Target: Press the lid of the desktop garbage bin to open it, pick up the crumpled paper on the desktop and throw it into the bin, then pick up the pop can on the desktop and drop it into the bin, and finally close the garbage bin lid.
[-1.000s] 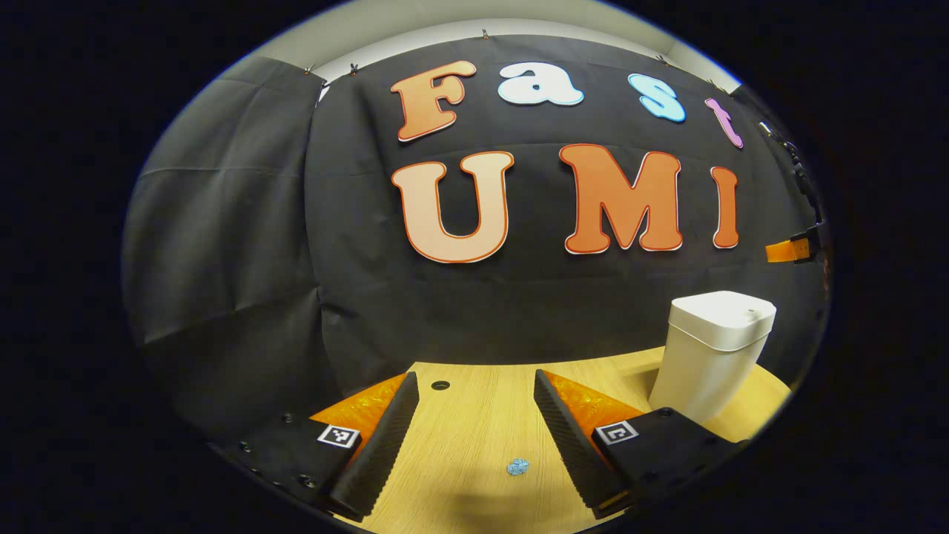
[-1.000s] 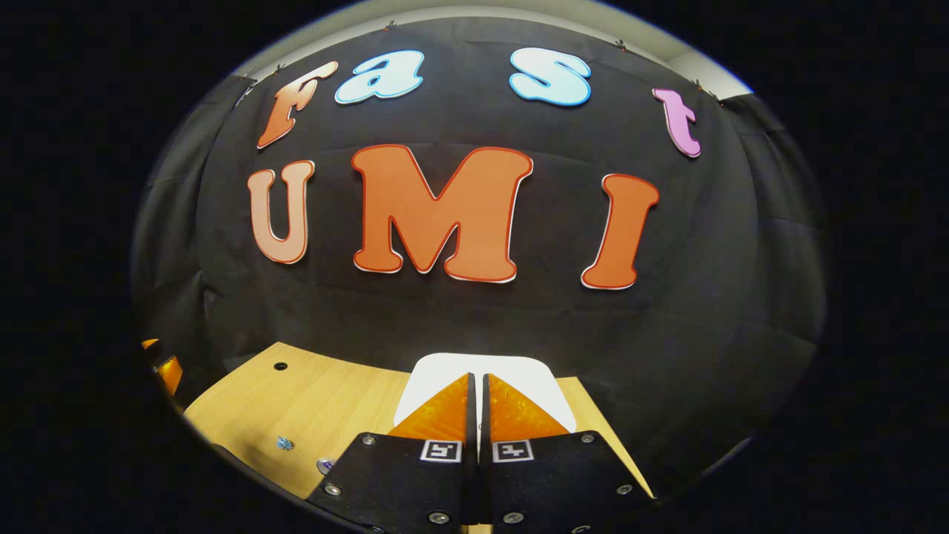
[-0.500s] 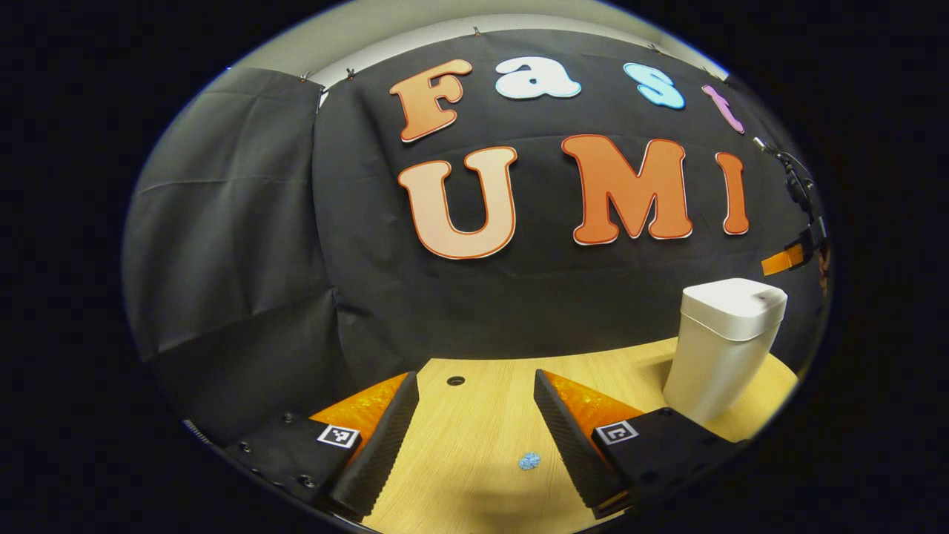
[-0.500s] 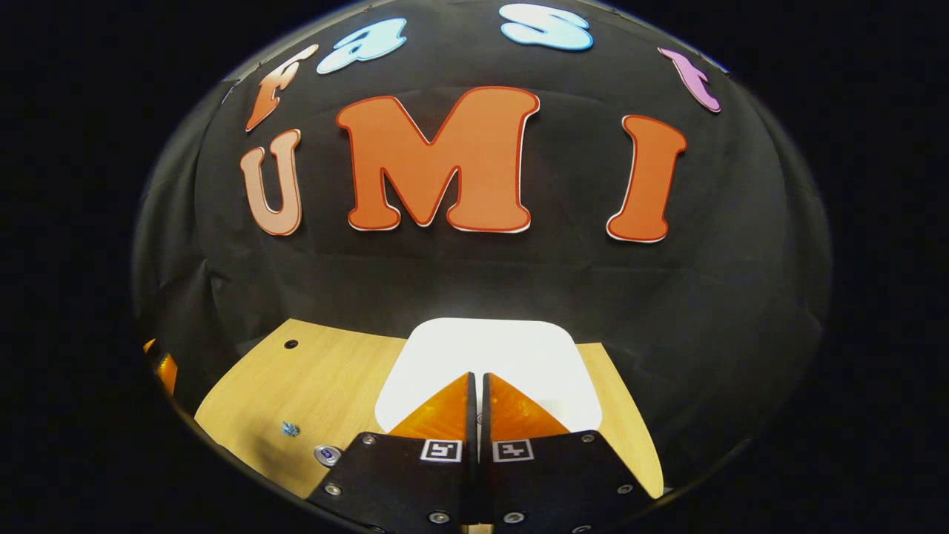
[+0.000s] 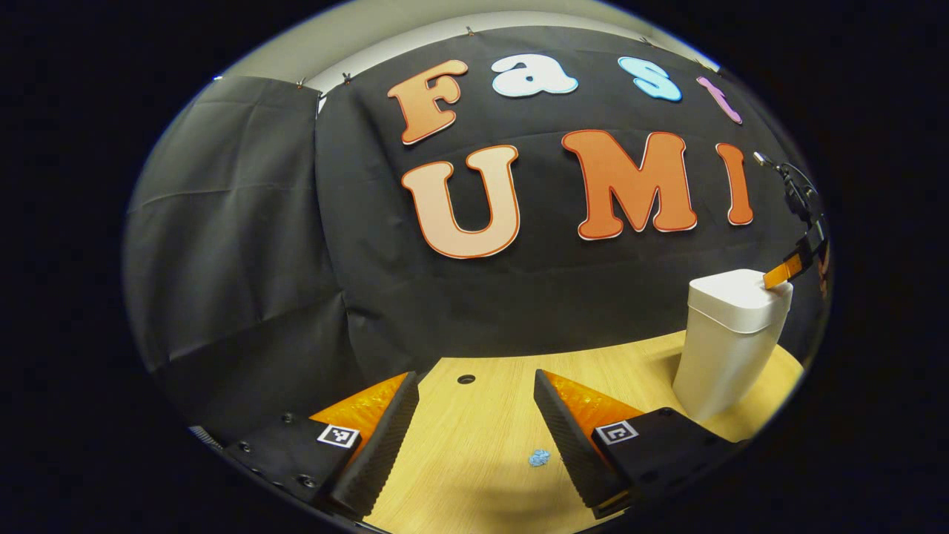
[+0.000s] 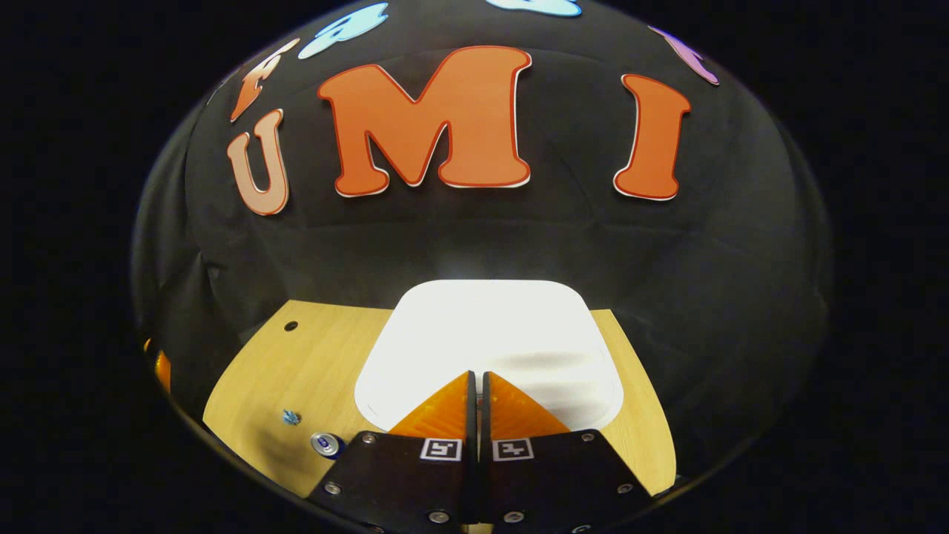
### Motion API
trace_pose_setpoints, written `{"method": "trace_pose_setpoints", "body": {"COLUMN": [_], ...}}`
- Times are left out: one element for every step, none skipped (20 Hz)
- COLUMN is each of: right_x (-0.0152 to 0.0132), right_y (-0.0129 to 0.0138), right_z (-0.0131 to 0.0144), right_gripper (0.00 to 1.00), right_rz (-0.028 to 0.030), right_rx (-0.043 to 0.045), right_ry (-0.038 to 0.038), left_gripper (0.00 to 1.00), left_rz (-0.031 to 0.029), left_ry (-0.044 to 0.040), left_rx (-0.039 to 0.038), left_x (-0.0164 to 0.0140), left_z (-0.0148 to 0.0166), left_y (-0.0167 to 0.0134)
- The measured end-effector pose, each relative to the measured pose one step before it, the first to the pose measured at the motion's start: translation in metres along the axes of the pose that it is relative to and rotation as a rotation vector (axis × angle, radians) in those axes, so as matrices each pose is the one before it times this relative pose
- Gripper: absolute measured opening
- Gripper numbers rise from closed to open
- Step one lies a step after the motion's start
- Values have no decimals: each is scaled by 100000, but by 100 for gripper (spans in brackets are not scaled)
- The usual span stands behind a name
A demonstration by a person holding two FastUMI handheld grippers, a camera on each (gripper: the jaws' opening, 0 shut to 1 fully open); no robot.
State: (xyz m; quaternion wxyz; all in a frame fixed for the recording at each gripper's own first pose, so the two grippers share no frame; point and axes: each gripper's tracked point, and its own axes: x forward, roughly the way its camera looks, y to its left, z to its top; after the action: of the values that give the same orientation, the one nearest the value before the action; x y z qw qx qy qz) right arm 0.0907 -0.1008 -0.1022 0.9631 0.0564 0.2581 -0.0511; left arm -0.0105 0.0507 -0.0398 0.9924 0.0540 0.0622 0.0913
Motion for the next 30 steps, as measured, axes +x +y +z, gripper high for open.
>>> {"method": "trace_pose_setpoints", "body": {"right_x": [-22, 13, 40, 108, -1, -167, -100, -320, -109, -471, -104, -318, -265, -186, -123, -340, -338, -437, -351, -370, -436, -405, -617, -451, -448, -295, -451, -453, -468, -445], "right_y": [22, -33, -66, -31, 92, 172, 89, -46, 197, 346, 164, 20, -70, -168, -151, -7, 43, -157, -112, 184, 263, 269, 518, 329, 309, 288, 645, 708, 849, 809], "right_z": [74, -296, -302, -15, -132, 207, 108, 387, 468, 189, 316, 423, 677, 683, 730, 976, 634, 729, 661, 739, 600, 418, 405, 344, 369, 33, -120, -373, -425, -468], "right_gripper": [1, 1, 1, 1, 1, 1, 1, 1, 1, 1, 1, 1, 1, 1, 1, 1, 1, 1, 1, 1, 1, 1, 1, 1, 1, 1, 1, 1, 2, 4], "right_rz": [78, -244, -154, 175, 878, 1250, 1218, 680, 667, 1507, 944, 646, -153, -836, -755, -395, -300, -965, -1035, -633, -441, -957, -1028, -1412, -1557, -1043, 253, 284, 1177, 642], "right_rx": [441, 906, 1900, 1223, 72, 548, -2309, -1231, -615, -371, -1191, -1994, -2536, -1947, -1075, -59, -506, -1733, -1166, -491, -32, 215, 330, -22, -243, 301, 742, 783, 428, -607], "right_ry": [-235, 1139, 2164, 787, 607, -1782, -1185, -2466, -2173, -1687, -1894, -2690, -3365, -3037, -1839, -2892, -2181, -1951, -1864, -2421, -2177, -2004, -2128, -2291, -2031, -858, -139, 465, 380, 240], "left_gripper": [99, 99, 99, 99, 99, 99, 99, 99, 99, 100, 100, 100, 100, 100, 100, 100, 100, 100, 100, 99, 99, 99, 99, 100, 99, 99, 99, 99, 99, 99], "left_rz": [-630, -976, -292, -460, -550, -448, -529, -382, -369, -37, 240, 512, 422, 441, 139, -422, -235, 176, -796, -1356, -1583, -1399, -1770, -2030, -2027, -1229, -1451, -1488, -2221, -1083], "left_ry": [476, 433, -260, -601, -512, -513, -398, -197, -9, 86, -195, -429, -845, -460, 85, -250, -536, -496, -205, -307, -555, -412, -334, -487, -412, 44, 205, 363, 941, 560], "left_rx": [170, 14, -13, -80, 227, 422, 14, -94, -59, -112, -267, -219, -1, 98, -89, -895, -690, 121, 21, -116, 262, 616, 423, 39, 43, -32, -274, -324, -526, -233], "left_x": [102, 124, -123, 41, 9, -15, -69, 10, -31, 33, -247, -212, -233, -126, -138, 133, 155, 395, 120, 185, 270, 325, 404, 644, 542, 250, 338, 397, 484, 374], "left_z": [-147, 4, 140, 95, 280, 230, 76, 102, -4, 74, 66, 183, -27, 25, -239, 45, 252, 103, -15, 145, 49, 157, 57, 134, 184, -161, -184, -230, -519, -295], "left_y": [-424, -613, -316, -318, -441, -410, -380, -369, -295, -352, -38, 12, -57, -55, -78, -156, 17, 164, -34, -109, -35, 179, 275, 192, 176, 350, 202, -99, 238, 98]}}
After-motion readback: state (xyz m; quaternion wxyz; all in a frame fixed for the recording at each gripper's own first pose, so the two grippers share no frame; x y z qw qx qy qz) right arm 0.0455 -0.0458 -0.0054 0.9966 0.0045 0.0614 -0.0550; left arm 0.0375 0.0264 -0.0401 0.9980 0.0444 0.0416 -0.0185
